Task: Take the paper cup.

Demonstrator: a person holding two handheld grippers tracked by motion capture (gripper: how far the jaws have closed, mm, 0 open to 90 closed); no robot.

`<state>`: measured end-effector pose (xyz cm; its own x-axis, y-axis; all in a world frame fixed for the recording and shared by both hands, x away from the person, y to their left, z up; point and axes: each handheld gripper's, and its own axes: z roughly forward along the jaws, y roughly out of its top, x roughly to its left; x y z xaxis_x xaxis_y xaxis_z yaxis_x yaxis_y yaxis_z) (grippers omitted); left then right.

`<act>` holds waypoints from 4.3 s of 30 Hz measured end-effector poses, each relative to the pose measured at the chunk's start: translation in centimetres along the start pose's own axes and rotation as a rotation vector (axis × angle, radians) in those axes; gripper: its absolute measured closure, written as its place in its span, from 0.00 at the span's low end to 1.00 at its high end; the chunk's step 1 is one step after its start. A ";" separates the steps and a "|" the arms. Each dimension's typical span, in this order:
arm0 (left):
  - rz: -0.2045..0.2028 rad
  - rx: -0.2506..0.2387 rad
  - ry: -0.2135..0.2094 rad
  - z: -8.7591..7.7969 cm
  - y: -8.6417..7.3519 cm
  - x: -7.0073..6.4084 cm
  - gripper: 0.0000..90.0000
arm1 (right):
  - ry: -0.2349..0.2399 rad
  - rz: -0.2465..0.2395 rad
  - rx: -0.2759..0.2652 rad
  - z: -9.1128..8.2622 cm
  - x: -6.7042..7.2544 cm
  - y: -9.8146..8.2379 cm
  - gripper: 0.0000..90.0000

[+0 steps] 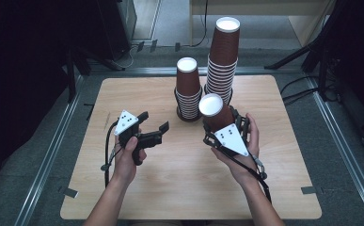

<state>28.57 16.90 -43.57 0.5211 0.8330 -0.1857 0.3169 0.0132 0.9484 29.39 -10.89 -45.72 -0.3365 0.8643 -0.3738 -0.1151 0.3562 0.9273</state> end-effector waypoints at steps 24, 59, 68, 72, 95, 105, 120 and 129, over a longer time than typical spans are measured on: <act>0.039 0.033 -0.194 0.2 0.0 -2.7 0.01 | -0.058 -0.445 -0.047 0.5 3.5 -1.3 0.14; 0.078 -0.055 -0.224 0.2 -0.6 -3.8 0.07 | 0.055 -0.525 -0.106 0.2 6.5 -1.2 0.13; 0.091 -0.045 -0.221 0.3 -0.8 -4.0 0.09 | 0.068 -0.512 -0.109 0.1 6.8 -1.1 0.13; 0.093 -0.042 -0.221 0.4 -0.8 -4.3 0.15 | 0.078 -0.512 -0.116 0.1 7.0 -1.0 0.13; 0.033 -0.151 -0.257 0.2 -1.0 -3.1 0.23 | 0.113 -0.404 -0.145 -0.5 7.2 -0.7 0.00; 0.019 -0.276 -0.233 0.3 -1.6 -2.3 0.24 | 0.111 -0.347 -0.157 -0.9 6.3 -0.9 0.00; -0.008 -0.357 -0.236 0.5 -2.4 -1.8 0.24 | 0.166 0.006 -0.041 -1.8 3.7 -2.2 0.00; -0.013 -0.370 -0.233 0.6 -3.0 -1.7 0.23 | 0.263 0.535 0.039 -2.9 1.7 -1.2 0.09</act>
<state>27.24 15.08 -46.24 0.6970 0.6853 -0.2110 0.0411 0.2556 0.9659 26.26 -10.93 -47.43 -0.5586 0.8123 0.1676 0.1672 -0.0877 0.9820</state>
